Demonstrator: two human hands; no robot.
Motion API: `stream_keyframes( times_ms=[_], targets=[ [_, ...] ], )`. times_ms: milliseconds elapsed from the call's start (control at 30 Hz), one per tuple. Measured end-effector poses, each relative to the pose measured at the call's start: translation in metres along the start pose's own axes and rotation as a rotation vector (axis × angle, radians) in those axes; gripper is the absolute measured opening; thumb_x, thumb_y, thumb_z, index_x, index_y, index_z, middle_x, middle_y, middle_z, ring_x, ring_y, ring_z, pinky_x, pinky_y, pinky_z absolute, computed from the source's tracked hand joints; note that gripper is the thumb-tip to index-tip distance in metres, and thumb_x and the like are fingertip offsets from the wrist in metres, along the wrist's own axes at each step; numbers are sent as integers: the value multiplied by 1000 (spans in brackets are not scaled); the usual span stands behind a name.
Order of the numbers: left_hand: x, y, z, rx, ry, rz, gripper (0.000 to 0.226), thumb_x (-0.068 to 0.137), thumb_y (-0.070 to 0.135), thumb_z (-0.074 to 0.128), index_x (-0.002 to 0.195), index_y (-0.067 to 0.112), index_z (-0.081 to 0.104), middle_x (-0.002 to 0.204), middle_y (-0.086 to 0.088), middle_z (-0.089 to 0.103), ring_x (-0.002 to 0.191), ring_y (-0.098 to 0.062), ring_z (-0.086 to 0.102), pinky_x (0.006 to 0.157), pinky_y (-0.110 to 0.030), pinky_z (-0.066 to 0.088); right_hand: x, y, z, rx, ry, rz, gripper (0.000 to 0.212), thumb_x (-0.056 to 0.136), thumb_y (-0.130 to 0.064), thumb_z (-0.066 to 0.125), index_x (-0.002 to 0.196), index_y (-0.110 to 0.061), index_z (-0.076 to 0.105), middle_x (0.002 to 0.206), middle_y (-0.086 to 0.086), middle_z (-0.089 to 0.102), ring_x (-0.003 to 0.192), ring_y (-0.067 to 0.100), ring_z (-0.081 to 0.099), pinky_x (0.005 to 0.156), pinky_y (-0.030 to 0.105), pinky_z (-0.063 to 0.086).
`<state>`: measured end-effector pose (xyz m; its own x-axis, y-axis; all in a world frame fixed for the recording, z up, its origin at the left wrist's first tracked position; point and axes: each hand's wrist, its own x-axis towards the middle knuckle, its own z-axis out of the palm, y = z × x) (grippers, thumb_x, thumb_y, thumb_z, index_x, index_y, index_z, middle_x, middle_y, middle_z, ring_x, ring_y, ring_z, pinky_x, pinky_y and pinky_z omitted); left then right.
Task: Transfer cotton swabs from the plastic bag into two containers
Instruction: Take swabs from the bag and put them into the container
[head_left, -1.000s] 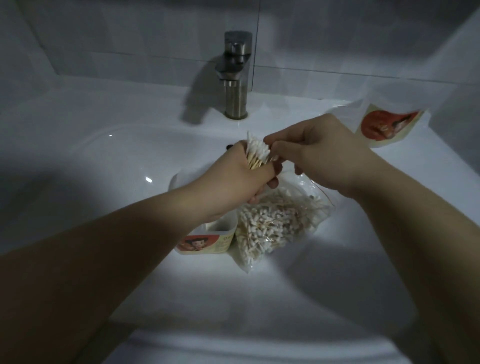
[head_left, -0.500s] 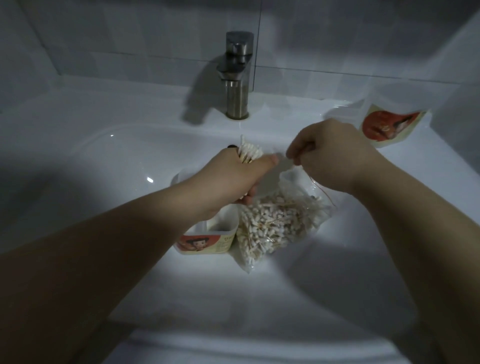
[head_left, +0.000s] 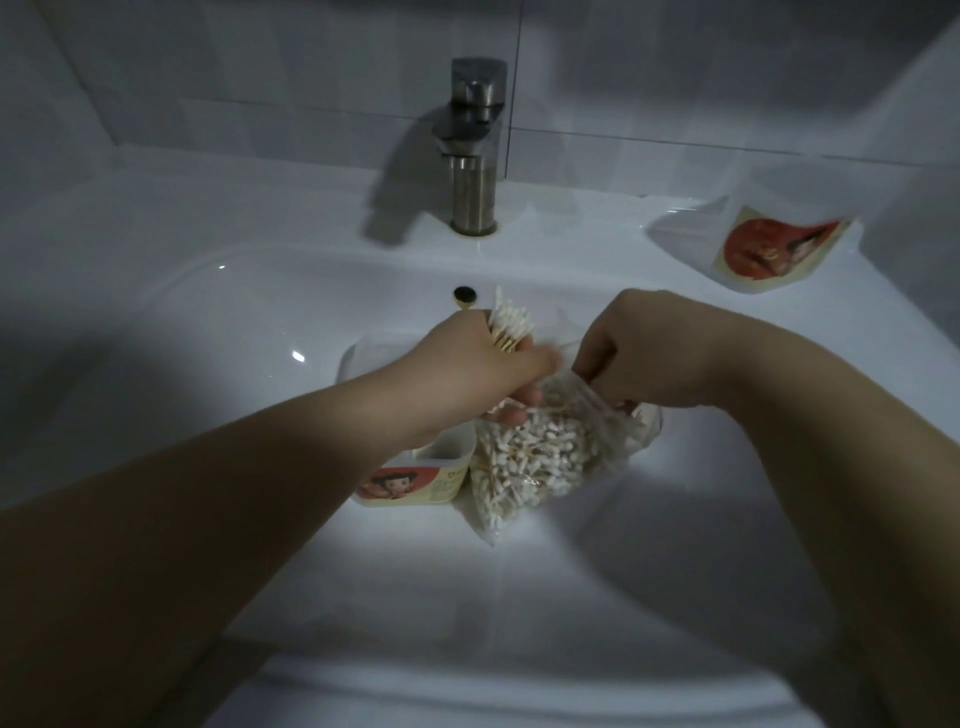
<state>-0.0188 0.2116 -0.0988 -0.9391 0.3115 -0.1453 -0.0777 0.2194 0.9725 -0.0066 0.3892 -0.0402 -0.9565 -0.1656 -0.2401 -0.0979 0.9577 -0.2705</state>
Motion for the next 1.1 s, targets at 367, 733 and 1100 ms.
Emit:
stream_keyframes(
  times_ms=[367,733,1100],
  targets=[
    [1,0,-1,295,33,266,7,95,26,68,92,21,72,76,7,76,76,-15,75,65,-38,63,-1,-4,-6,271,354,-149,19,84,-15,75,78,-34,73,70,-13,73,53,1,67,49,8,47],
    [-2,-1,1,393,41,160,19,93,30,67,91,11,69,81,-4,75,79,-22,74,77,-53,61,5,4,-8,385,513,-112,17,86,-17,75,79,-32,73,69,-11,71,57,5,68,53,9,47],
    [-9,13,2,-63,2,266,11,100,14,63,97,17,73,98,-6,79,87,-18,76,76,-34,64,1,-8,-7,775,458,-288,9,85,-7,79,89,-14,77,69,0,75,55,10,66,57,18,54]
  ],
)
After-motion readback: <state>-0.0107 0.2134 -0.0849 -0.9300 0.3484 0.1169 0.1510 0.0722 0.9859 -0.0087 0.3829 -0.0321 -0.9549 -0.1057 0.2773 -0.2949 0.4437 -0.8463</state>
